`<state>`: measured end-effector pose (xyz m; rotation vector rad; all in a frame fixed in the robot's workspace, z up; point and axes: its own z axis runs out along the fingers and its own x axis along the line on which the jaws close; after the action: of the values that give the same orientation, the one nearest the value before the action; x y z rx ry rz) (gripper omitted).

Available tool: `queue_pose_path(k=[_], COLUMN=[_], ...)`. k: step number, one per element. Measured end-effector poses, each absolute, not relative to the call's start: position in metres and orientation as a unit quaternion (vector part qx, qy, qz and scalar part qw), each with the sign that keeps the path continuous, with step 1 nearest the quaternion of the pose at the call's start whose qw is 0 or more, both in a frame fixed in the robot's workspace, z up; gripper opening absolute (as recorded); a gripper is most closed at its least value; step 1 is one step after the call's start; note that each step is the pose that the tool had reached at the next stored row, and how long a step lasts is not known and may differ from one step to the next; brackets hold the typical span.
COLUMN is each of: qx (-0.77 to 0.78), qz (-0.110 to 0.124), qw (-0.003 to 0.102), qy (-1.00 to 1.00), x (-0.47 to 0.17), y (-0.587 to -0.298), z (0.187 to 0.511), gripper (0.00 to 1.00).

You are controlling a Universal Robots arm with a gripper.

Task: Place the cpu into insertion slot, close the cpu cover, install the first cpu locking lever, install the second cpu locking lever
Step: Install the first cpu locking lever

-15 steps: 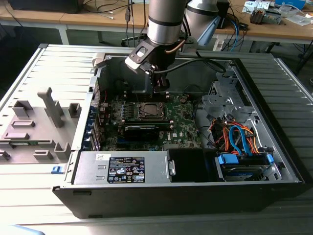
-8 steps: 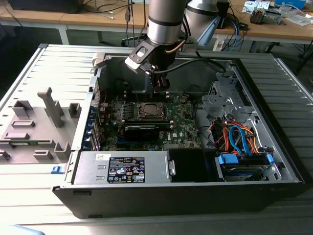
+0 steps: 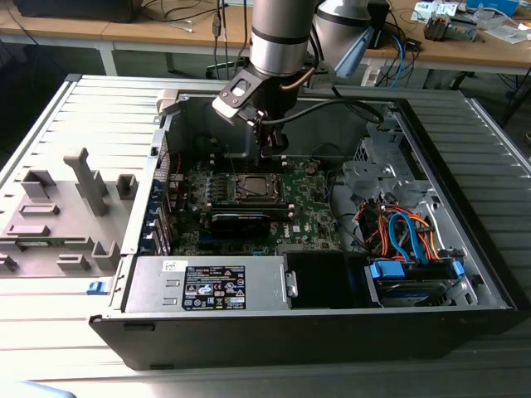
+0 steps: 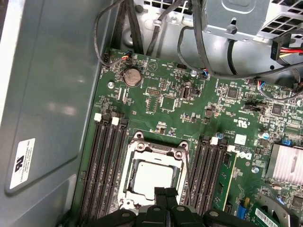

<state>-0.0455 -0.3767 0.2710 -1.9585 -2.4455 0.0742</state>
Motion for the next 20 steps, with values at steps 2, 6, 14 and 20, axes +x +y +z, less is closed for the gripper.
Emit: queue_pose_path(k=[2, 6, 14, 20], qx=[-0.624, -0.623, -0.621, -0.618], qz=[0.024, 0.024, 0.024, 0.024], qw=[0.004, 0.004, 0.004, 0.004], qy=[-0.781, -0.782, -0.784, -0.785], x=[-0.0455, -0.0455, -0.0455, -0.0455], y=[-0.3767, -0.3767, -0.3767, -0.3767], z=[0.271, 0.271, 0.271, 0.271], gripper=[0.11, 0.11, 0.11, 0.11])
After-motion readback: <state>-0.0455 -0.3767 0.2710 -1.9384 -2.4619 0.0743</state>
